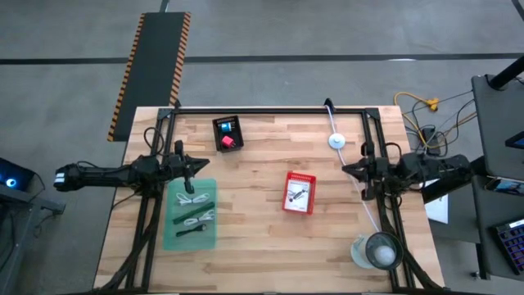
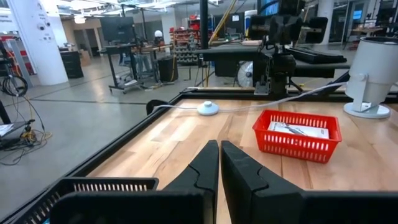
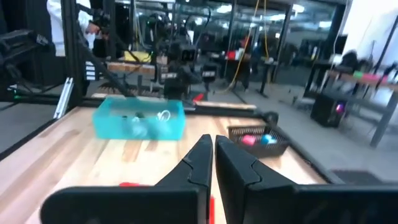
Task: Pick and place items into bin
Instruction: Return to Home Position
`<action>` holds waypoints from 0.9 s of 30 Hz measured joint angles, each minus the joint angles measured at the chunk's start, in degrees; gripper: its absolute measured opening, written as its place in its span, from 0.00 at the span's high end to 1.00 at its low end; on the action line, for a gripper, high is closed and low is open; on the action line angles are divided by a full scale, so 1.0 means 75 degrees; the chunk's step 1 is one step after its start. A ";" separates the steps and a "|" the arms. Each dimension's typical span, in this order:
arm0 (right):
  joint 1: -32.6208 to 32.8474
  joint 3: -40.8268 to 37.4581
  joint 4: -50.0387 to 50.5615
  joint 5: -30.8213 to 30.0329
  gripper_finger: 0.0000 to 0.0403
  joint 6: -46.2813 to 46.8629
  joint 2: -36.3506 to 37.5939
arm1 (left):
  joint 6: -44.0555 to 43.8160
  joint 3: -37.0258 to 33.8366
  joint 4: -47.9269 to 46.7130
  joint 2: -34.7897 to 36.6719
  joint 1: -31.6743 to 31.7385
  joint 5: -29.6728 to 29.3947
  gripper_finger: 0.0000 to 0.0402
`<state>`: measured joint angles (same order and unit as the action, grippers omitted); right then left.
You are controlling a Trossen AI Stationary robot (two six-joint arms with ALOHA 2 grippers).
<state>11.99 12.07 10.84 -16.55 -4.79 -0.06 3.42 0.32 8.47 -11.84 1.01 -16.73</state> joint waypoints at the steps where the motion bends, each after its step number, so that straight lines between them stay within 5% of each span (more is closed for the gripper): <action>1: 0.0000 0.0004 0.0048 0.0003 0.98 0.0141 -0.0039 | -0.0003 0.0000 0.0013 -0.0013 0.0001 -0.0005 1.00; 8: -0.0009 -0.1278 -0.1518 -0.1206 0.98 0.0330 -0.0090 | -0.0011 0.0000 0.0014 0.0012 0.0001 0.0000 1.00; 19: -0.0381 -0.1538 -0.2044 -0.0811 0.98 0.0037 -0.0174 | -0.0465 0.0000 0.0181 -0.0031 0.0004 0.0051 1.00; 27: -0.0425 -0.1538 -0.2026 -0.0758 0.98 0.0060 -0.0331 | -0.0609 0.0000 -0.0101 0.0299 0.0004 0.1577 1.00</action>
<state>8.80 0.54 -4.36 -22.24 -4.34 -2.54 -1.15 0.32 7.72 -9.59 1.04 -4.91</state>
